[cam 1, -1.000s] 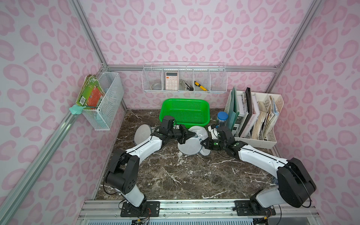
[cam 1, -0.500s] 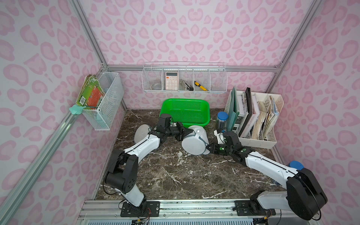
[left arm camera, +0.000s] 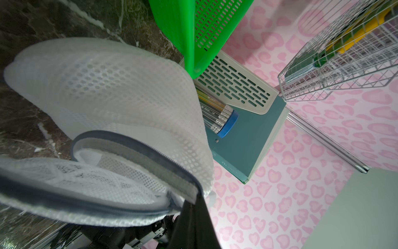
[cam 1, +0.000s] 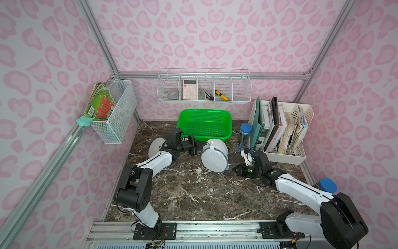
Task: Turn the laundry bag inside out
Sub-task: Zip the zipper on the laundry bag.
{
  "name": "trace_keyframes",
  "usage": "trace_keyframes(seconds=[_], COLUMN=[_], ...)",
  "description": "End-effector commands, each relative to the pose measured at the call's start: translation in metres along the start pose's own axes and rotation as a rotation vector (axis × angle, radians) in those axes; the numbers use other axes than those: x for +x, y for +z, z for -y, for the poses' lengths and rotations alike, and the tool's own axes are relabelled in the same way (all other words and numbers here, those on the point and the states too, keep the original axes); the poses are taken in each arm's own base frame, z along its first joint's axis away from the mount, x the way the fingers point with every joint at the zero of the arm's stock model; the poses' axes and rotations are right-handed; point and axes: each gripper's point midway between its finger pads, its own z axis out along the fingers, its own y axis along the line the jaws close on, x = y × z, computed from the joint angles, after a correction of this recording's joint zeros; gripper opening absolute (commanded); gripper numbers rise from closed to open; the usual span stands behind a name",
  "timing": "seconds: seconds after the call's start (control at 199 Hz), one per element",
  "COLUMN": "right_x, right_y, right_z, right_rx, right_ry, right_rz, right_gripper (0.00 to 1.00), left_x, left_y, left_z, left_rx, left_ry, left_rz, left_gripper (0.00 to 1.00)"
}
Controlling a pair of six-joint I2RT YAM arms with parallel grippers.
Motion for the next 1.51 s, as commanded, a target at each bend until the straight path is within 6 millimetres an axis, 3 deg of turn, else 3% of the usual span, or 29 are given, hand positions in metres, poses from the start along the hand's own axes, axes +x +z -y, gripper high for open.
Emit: trace_keyframes(seconds=[0.0, 0.206, 0.332, 0.579, 0.689, 0.906, 1.358, 1.504], right_x=[0.0, -0.011, -0.013, -0.002, 0.006, 0.004, -0.001, 0.0], right_y=[-0.002, -0.003, 0.0, 0.013, 0.023, 0.033, 0.045, 0.045], right_z=[-0.008, -0.021, -0.034, -0.04, -0.03, -0.021, -0.025, -0.026], right_rx=[-0.038, -0.084, -0.149, -0.233, -0.228, -0.21, -0.26, -0.269], right_ry=[-0.031, -0.062, -0.134, -0.224, -0.223, -0.221, -0.21, -0.204], right_rz=[-0.002, 0.029, 0.02, -0.056, -0.096, -0.104, -0.116, -0.124], right_gripper=[0.0, 0.0, 0.35, 0.49, 0.48, 0.45, 0.36, 0.29], left_x=[0.002, 0.004, 0.006, 0.008, 0.008, 0.01, 0.008, 0.008], left_y=[0.0, -0.006, -0.005, -0.003, -0.003, -0.004, -0.002, -0.001], left_z=[0.002, -0.009, -0.007, -0.007, -0.008, -0.007, -0.006, -0.006], left_rx=[-0.01, -0.11, -0.101, -0.102, -0.105, -0.101, -0.1, -0.1], left_ry=[0.047, 0.096, 0.1, 0.105, 0.102, 0.107, 0.102, 0.101], left_rz=[-0.013, 0.012, -0.006, -0.029, -0.033, -0.037, -0.036, -0.037], left_gripper=[0.0, 0.0, 0.0, 0.0, 0.0, 0.0, 0.0, 0.0])
